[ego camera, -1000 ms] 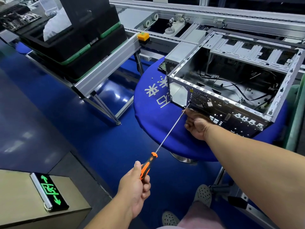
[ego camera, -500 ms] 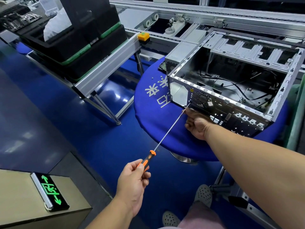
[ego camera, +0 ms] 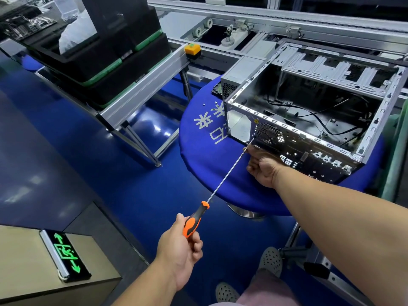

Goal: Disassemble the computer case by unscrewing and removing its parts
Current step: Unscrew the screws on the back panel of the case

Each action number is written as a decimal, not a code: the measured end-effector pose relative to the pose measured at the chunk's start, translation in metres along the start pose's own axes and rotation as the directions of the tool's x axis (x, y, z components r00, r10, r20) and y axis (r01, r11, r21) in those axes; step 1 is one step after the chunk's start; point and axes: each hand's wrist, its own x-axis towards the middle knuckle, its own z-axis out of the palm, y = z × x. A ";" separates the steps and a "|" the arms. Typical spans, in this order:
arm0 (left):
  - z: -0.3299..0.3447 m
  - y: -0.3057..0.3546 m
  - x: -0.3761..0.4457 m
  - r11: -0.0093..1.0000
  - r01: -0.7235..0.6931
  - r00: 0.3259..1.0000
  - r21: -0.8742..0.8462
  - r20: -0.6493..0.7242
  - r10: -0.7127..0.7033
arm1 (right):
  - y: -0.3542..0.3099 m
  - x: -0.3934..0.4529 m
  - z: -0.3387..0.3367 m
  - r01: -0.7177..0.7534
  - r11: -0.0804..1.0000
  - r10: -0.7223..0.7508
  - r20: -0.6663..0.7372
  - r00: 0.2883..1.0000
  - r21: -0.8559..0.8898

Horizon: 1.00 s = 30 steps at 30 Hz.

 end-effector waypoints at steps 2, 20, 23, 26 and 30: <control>0.001 0.000 -0.002 0.999 -0.016 0.999 -0.052 0.050 0.018 | -0.001 0.000 0.001 0.000 1.000 0.000 0.000 1.000 -0.002; 0.004 -0.001 -0.005 0.999 -0.026 0.998 0.041 -0.061 0.029 | -0.003 -0.003 0.003 -0.009 1.000 0.009 0.005 1.000 -0.010; 0.008 0.001 -0.005 0.995 0.055 0.992 0.087 -0.115 -0.044 | -0.004 -0.003 0.002 -0.013 1.000 0.013 0.006 1.000 -0.007; 0.010 0.001 -0.006 0.989 0.094 0.988 0.112 -0.133 -0.079 | -0.003 -0.003 0.001 -0.016 1.000 0.016 0.008 1.000 0.003; 0.010 0.000 -0.006 0.986 0.121 0.987 0.115 -0.124 -0.107 | -0.004 -0.003 0.001 -0.015 1.000 0.015 0.012 1.000 0.001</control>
